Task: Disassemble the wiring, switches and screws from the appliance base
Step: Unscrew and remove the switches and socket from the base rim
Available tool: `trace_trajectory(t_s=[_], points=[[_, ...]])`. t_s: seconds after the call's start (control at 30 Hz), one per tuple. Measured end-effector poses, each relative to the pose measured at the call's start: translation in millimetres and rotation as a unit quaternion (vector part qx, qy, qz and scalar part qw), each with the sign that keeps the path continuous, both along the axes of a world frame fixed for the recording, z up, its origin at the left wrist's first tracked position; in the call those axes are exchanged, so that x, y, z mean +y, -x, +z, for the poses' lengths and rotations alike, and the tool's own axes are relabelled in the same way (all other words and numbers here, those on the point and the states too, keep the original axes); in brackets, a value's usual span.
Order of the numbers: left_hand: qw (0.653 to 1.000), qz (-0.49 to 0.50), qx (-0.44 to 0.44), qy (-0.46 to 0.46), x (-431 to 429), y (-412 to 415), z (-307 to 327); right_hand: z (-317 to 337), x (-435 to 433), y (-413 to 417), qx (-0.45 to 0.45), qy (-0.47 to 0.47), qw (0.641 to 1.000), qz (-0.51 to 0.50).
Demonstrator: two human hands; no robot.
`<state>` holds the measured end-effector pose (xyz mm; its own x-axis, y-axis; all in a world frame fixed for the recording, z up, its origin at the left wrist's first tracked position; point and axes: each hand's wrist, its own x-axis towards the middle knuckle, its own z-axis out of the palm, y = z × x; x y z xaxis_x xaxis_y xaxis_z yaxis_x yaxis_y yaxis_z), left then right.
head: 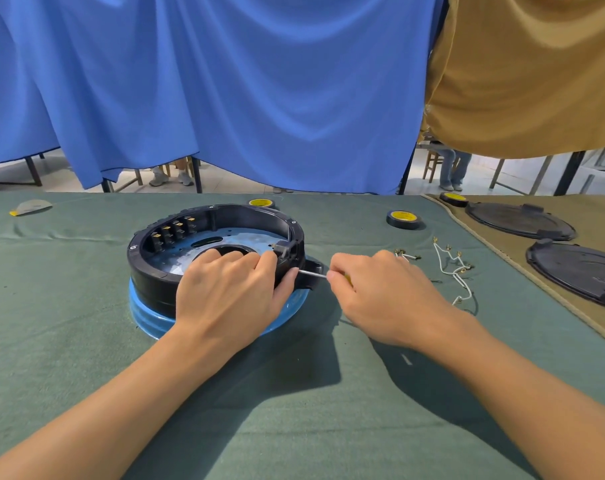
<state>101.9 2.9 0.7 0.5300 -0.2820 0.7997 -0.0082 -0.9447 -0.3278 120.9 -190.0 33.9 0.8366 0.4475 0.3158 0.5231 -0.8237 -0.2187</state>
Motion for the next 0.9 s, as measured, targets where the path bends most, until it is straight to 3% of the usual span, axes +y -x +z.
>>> trace_trajectory(t_s=[0.23,0.5,0.63,0.7,0.8,0.9], points=[[1.0,0.007,0.006,-0.003,-1.8,3.7,1.3,-28.3,26.1,9.9,0.041,-0.108,0.993,-0.008],[1.0,0.001,-0.012,-0.002,-0.5,2.8,0.1,-33.8,36.1,17.2,0.045,-0.118,0.99,-0.063],[1.0,0.005,-0.017,0.025,-2.5,2.7,-2.5,-27.2,42.8,16.4,0.14,-0.145,0.977,-0.073],[0.999,0.002,-0.018,0.028,-3.1,2.2,-3.5,-24.1,45.6,13.6,0.23,-0.201,0.949,-0.072],[0.999,-0.001,-0.019,0.025,-1.9,1.7,-3.4,-19.7,46.6,17.5,0.375,-0.342,0.857,-0.088],[0.999,-0.005,-0.024,0.022,-0.5,1.9,-3.5,-14.5,44.4,25.7,0.452,-0.422,0.783,-0.067]])
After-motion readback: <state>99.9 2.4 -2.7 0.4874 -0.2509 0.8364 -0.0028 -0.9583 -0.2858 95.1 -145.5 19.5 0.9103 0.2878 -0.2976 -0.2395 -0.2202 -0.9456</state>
